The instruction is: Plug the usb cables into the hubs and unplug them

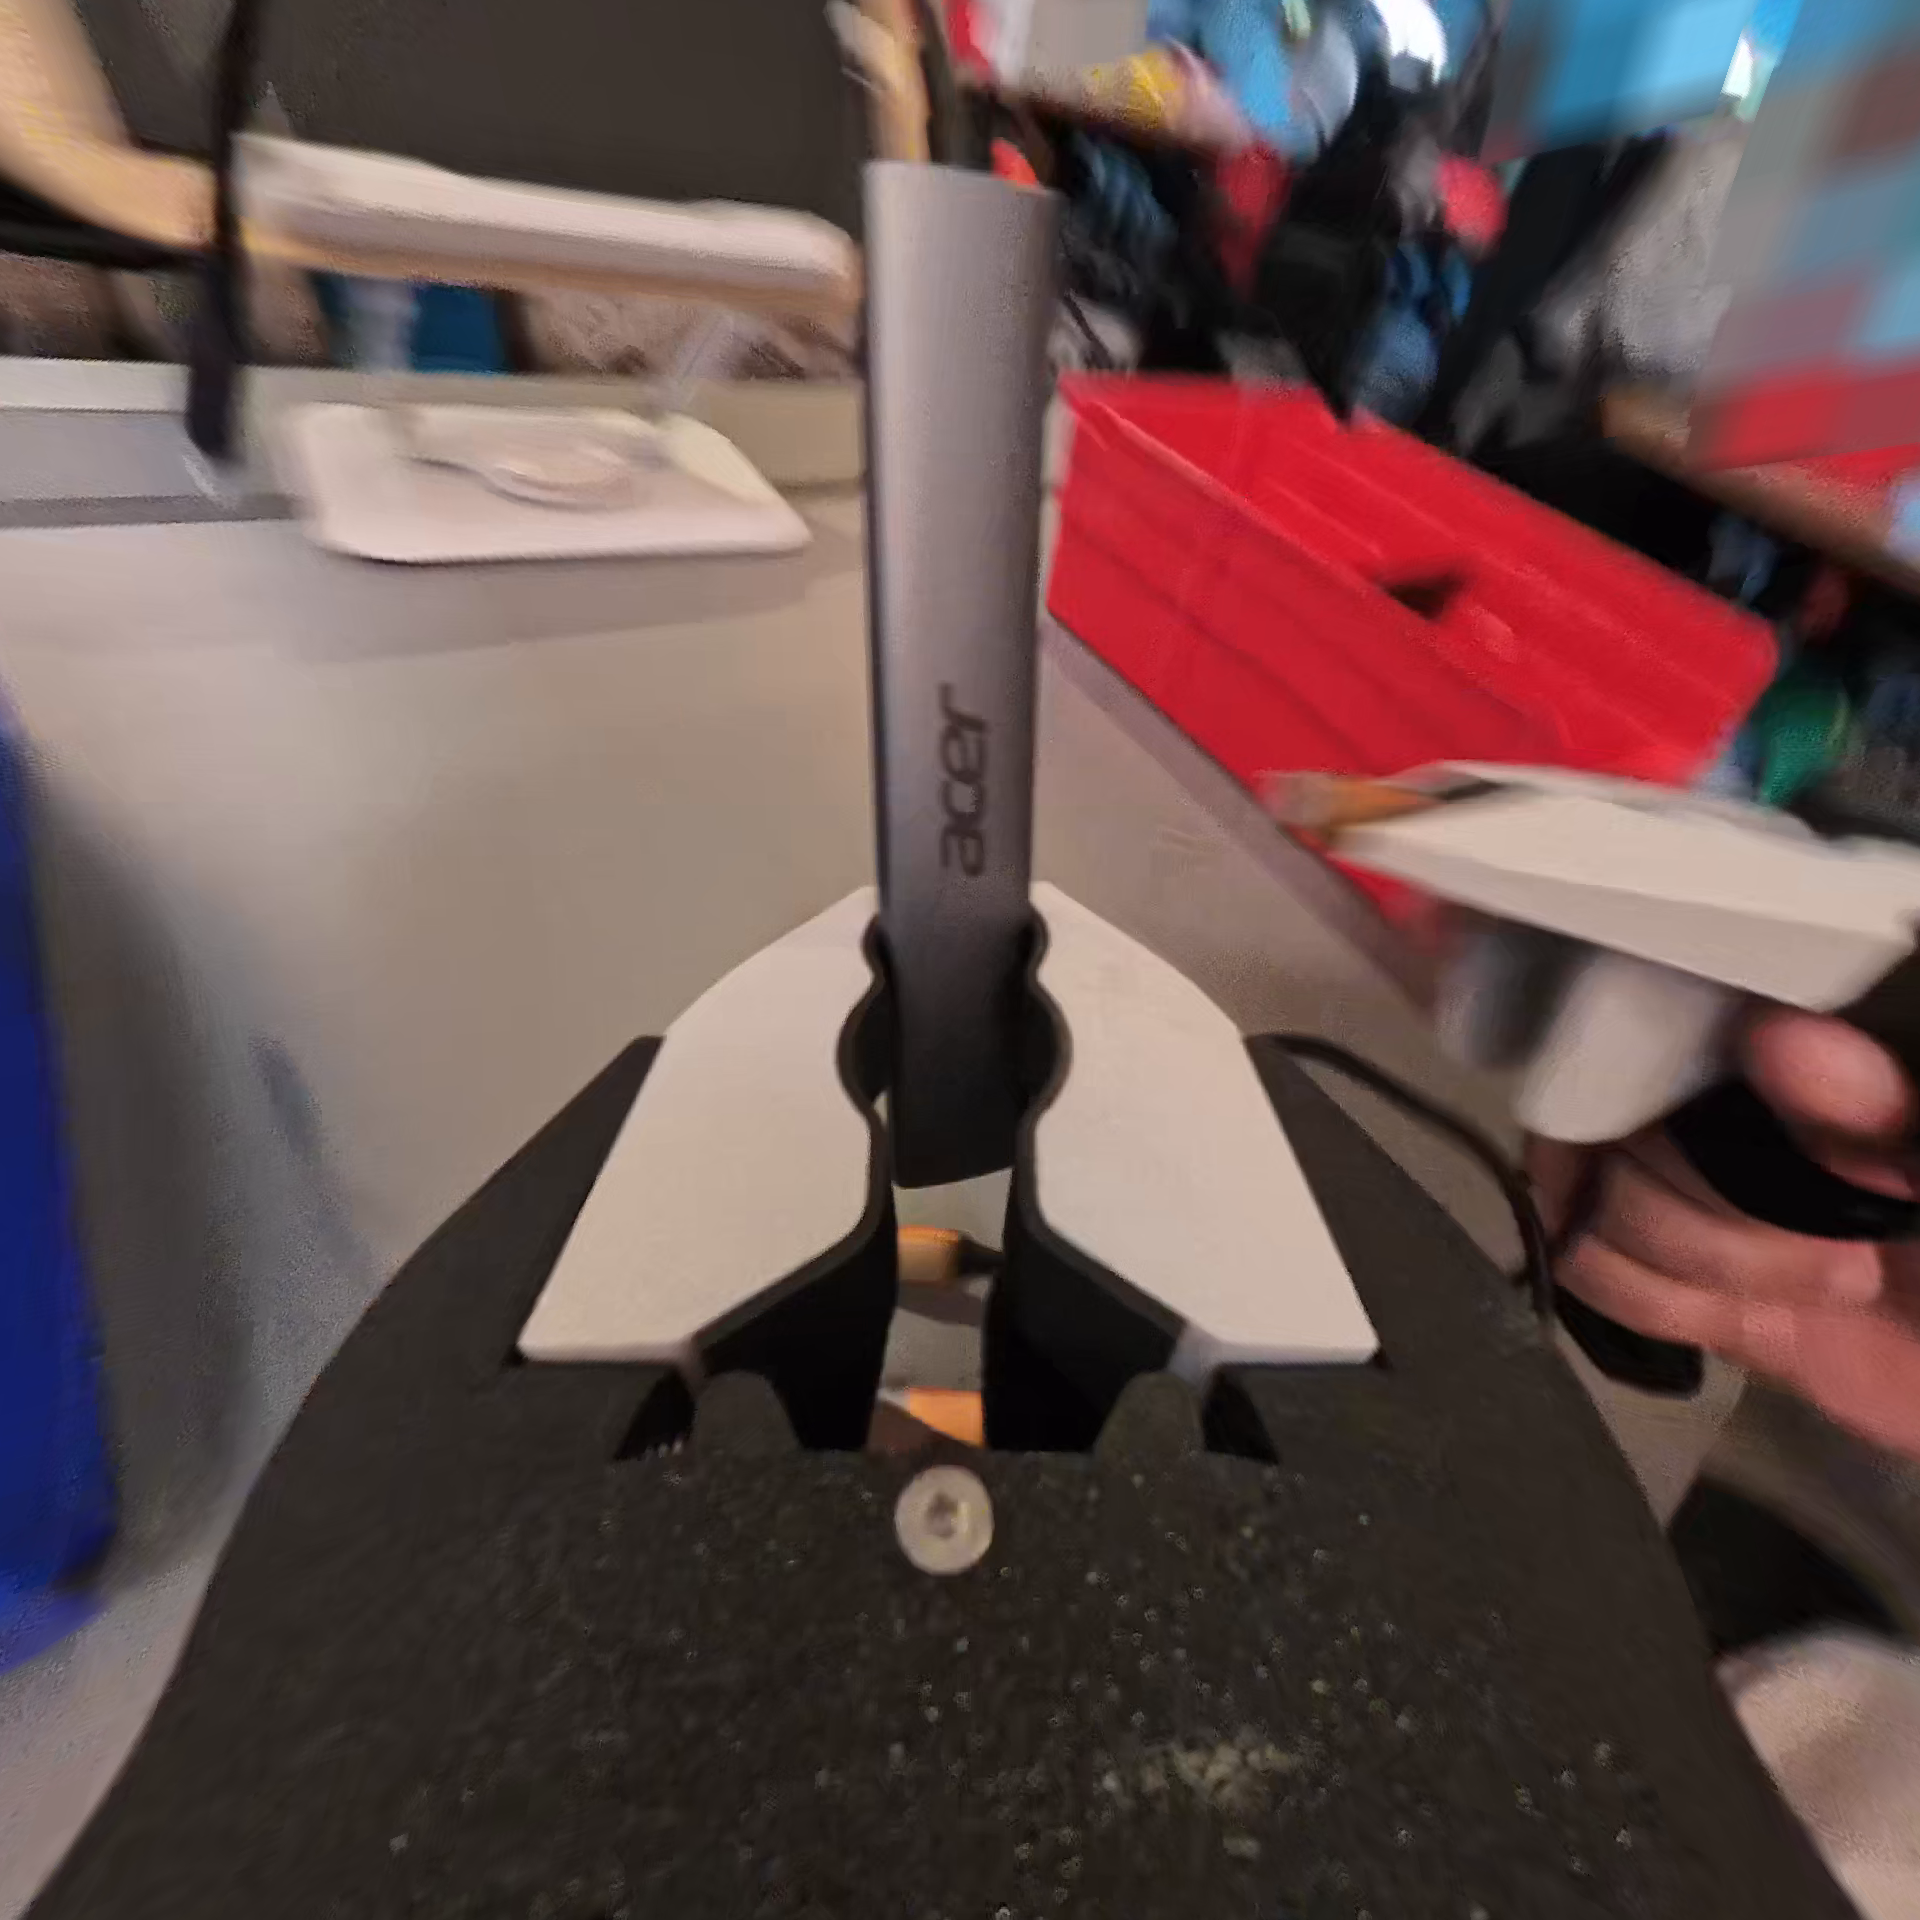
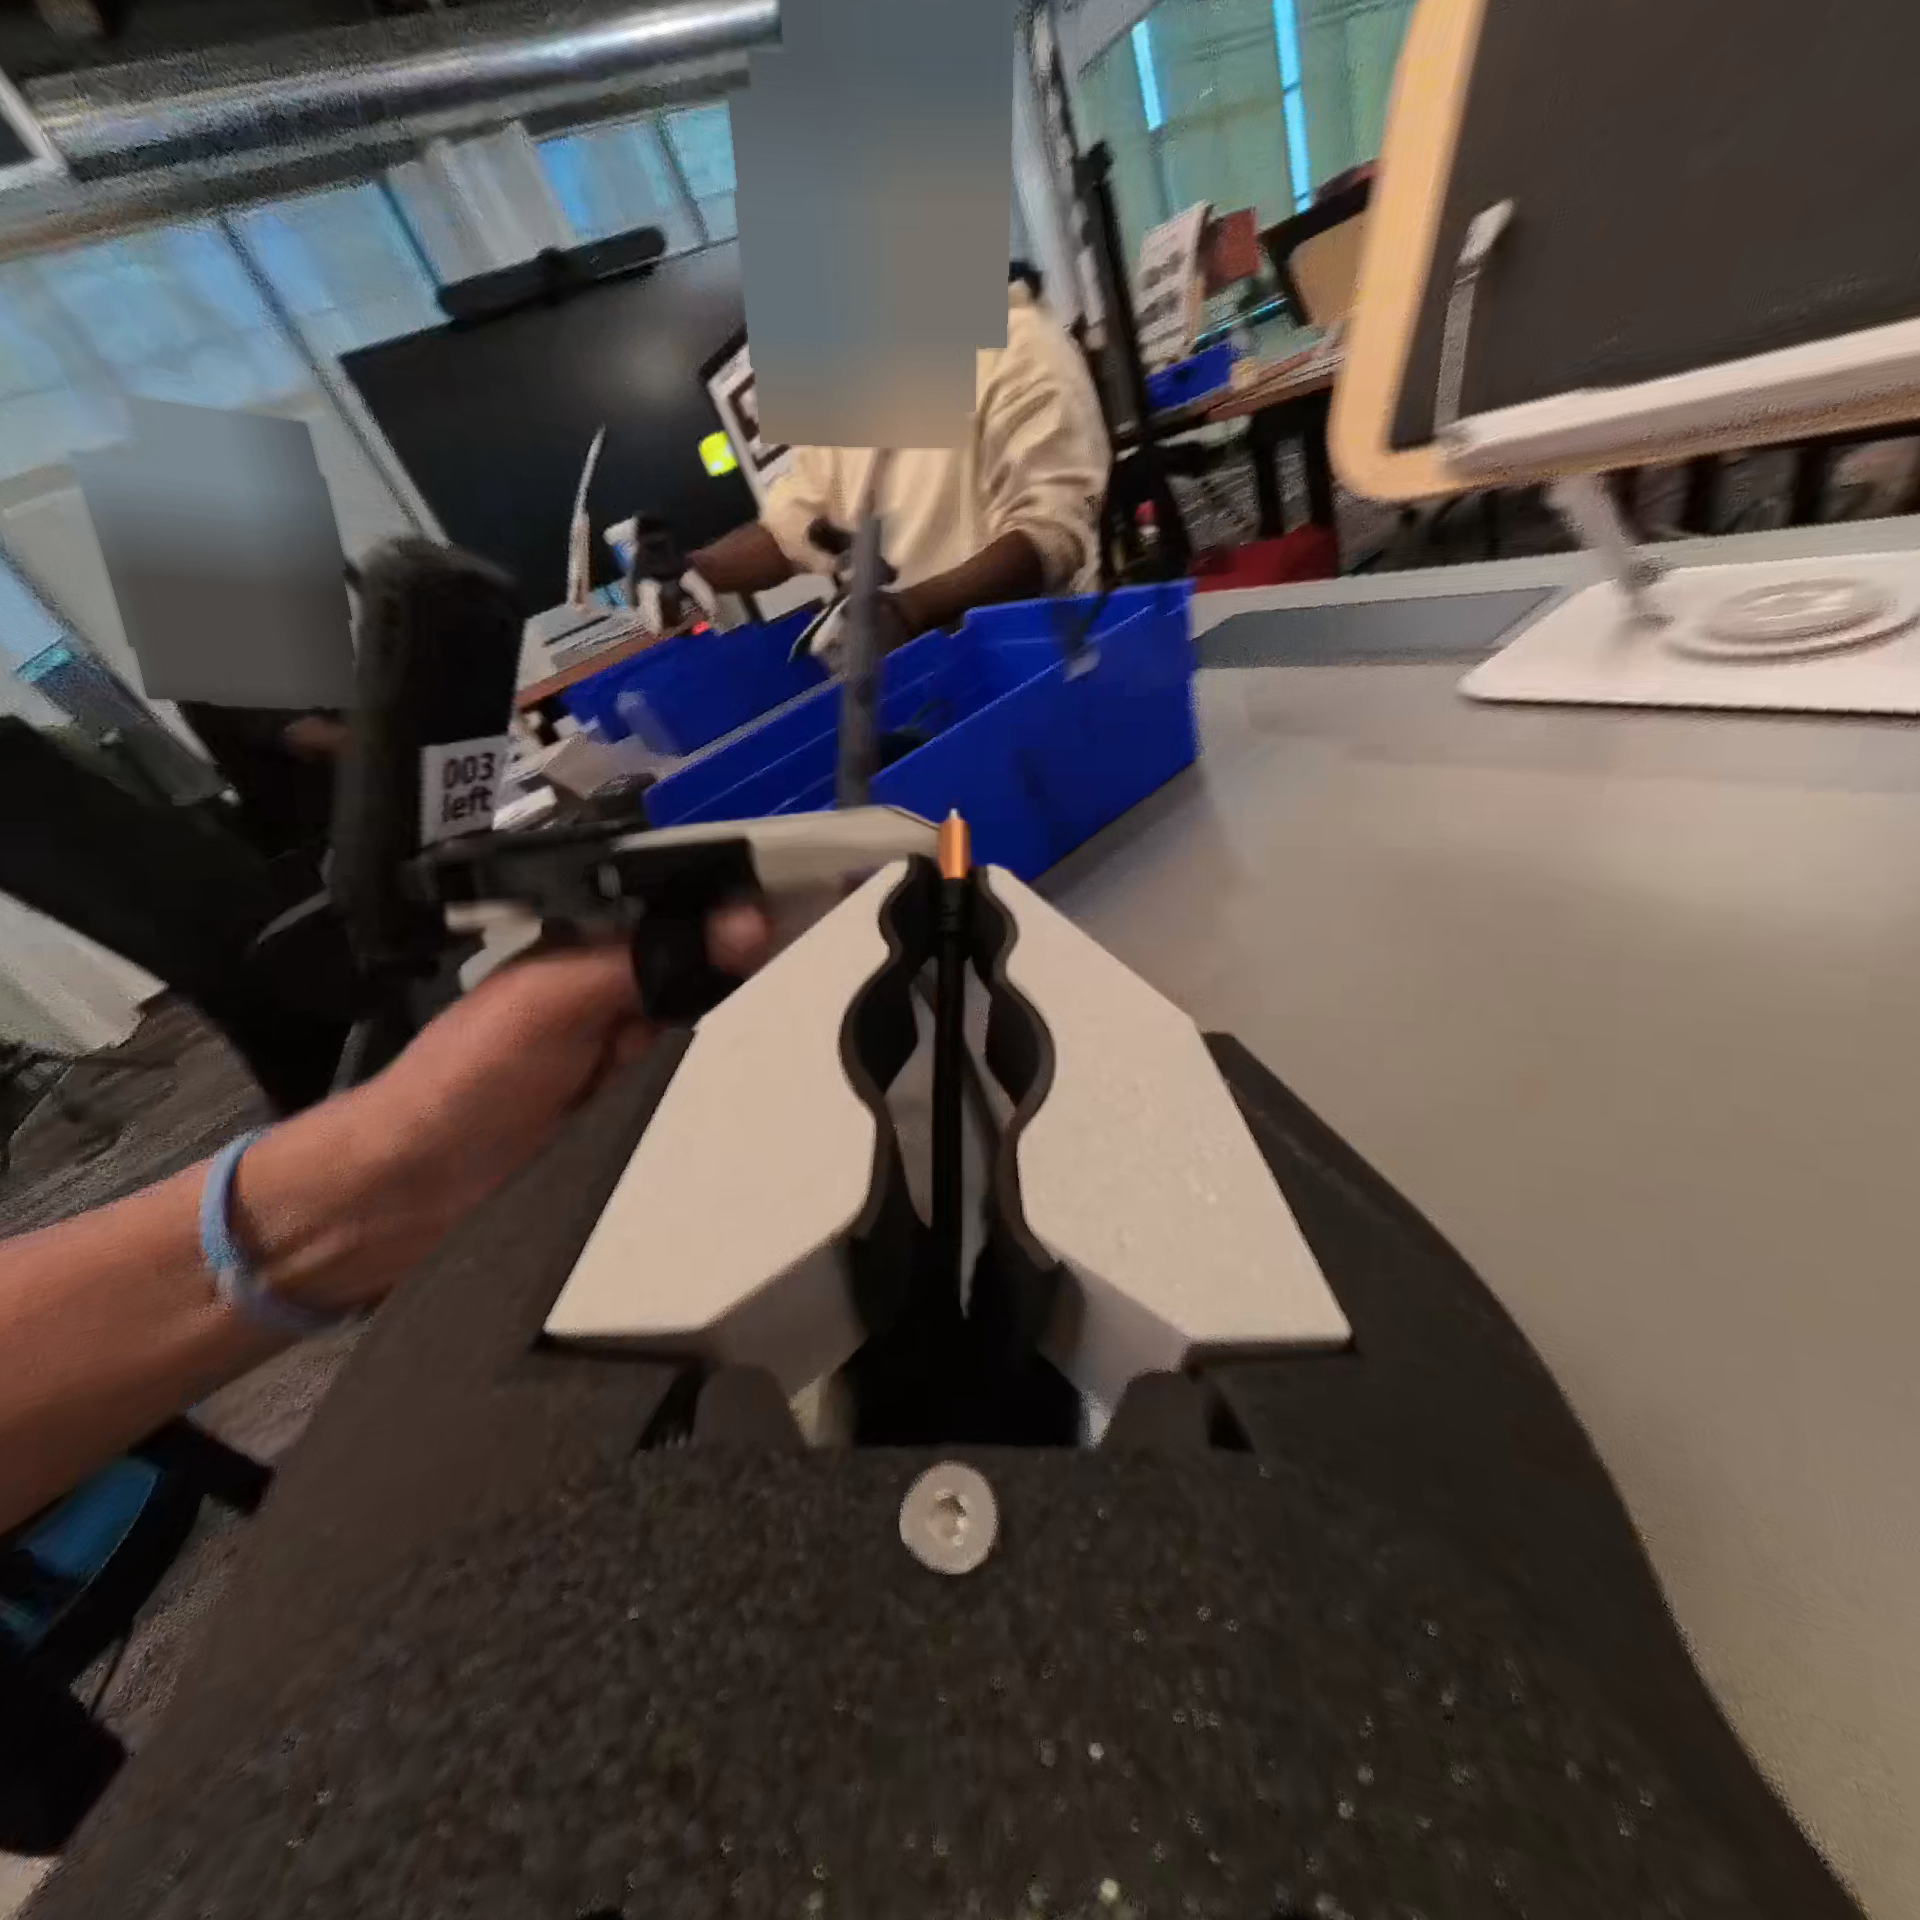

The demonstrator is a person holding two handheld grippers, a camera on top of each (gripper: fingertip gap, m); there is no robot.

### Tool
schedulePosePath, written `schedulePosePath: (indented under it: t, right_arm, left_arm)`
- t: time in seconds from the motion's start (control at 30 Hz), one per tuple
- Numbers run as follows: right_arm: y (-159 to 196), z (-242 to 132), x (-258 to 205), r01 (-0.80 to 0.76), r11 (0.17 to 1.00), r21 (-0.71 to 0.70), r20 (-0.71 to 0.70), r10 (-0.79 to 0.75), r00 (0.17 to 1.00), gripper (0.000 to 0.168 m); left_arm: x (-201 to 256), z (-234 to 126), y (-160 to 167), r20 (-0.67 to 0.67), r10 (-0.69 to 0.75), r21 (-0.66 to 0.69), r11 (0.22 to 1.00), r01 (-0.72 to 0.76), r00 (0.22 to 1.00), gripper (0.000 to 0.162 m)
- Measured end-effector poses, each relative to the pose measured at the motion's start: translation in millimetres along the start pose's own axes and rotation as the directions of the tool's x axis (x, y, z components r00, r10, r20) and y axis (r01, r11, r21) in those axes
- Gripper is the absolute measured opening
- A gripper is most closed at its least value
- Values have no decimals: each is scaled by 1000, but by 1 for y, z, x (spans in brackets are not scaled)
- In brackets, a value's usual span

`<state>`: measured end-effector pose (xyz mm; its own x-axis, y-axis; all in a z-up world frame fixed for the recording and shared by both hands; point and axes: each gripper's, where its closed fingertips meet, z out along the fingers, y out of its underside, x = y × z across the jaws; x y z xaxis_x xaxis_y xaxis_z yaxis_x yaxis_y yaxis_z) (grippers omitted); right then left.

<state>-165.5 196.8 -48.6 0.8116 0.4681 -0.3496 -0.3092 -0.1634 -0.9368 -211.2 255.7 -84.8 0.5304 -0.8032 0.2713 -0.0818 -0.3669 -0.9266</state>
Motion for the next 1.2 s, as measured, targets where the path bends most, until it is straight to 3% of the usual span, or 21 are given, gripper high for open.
schedulePosePath:
  t: [0.03,0.07,0.1,0.2,0.23,0.3,0.4,0.53,0.67,0.8,0.9,1.0,1.1,1.2]
  right_arm:
    - [-10,-10,11,-11,1000,17,-7,11,1000,4]
    - [-17,-16,21,-13,1000,21,-12,13,1000,4]
    - [-19,-17,29,-3,1000,11,-25,3,1000,4]
    - [-18,-13,42,-4,1000,-11,-39,4,999,5]
    - [-17,-13,42,32,999,-28,-49,-33,998,5]
    - [-18,-15,39,127,990,-66,-61,-131,989,4]
    - [-30,-21,23,195,969,-149,21,-194,981,5]
    - [-98,-52,15,293,951,-94,13,-293,956,5]
    - [-178,-104,23,426,905,7,-137,-421,896,5]
    - [-208,-141,61,443,896,46,-275,-415,868,5]
    - [-199,-150,110,375,924,79,-305,-336,891,5]
    - [-148,-145,169,308,951,-35,-307,-303,902,5]
    - [-119,-156,218,427,880,-207,-452,-473,756,5]
    - [-92,-154,230,397,837,-377,-417,-536,734,5]
  left_arm:
    - [-34,-11,-13,6,-130,37,991,130,991,19]
    - [-61,-24,-26,26,-174,83,982,171,984,19]
    - [-65,-36,-39,51,-100,123,988,93,994,19]
    - [-8,-35,-50,45,231,119,965,-234,972,19]
    - [-1,-31,-44,41,243,107,963,-246,969,20]
    - [-13,-24,-29,33,136,74,988,-138,990,19]
    - [-29,-22,-18,42,184,40,982,-186,982,19]
    - [-31,-22,-12,-4,147,40,988,-147,989,19]
    - [-13,-14,-1,-57,195,18,981,-194,979,19]
    - [14,-8,9,-120,251,6,968,-252,961,19]
    - [26,-5,14,-154,253,-2,967,-256,955,19]
    - [33,-3,16,-179,242,-7,969,-248,954,19]
    - [39,-2,20,-211,241,-23,968,-251,947,19]
    - [41,-2,21,-208,255,-25,964,-266,944,19]
